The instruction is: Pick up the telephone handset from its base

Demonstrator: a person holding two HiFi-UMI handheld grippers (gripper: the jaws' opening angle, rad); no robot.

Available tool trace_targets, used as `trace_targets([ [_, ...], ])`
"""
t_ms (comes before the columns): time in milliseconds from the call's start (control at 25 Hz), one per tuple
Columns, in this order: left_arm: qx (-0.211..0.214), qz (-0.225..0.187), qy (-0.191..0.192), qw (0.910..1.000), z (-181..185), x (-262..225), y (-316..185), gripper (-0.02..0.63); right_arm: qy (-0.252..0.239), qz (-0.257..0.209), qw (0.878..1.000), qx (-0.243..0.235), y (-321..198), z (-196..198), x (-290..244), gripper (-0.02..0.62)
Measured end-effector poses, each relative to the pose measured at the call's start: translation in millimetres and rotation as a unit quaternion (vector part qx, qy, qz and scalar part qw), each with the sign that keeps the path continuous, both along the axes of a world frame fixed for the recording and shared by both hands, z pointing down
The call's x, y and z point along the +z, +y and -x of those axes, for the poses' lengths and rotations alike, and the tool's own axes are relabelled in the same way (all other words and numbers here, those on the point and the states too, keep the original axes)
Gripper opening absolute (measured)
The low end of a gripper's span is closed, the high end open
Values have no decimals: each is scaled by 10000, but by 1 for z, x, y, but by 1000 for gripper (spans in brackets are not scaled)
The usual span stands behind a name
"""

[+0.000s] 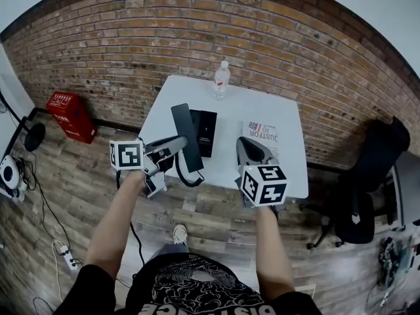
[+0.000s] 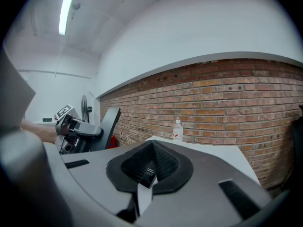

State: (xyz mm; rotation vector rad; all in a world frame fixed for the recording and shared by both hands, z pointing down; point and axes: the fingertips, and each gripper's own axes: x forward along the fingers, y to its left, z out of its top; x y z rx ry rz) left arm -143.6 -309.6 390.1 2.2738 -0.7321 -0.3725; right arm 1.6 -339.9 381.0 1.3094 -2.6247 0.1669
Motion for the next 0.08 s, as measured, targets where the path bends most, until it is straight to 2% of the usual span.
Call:
trace_targets([
  [80, 12, 13, -16, 10000, 0, 1, 0, 74, 7, -4, 10000, 0, 0, 0, 0, 0],
])
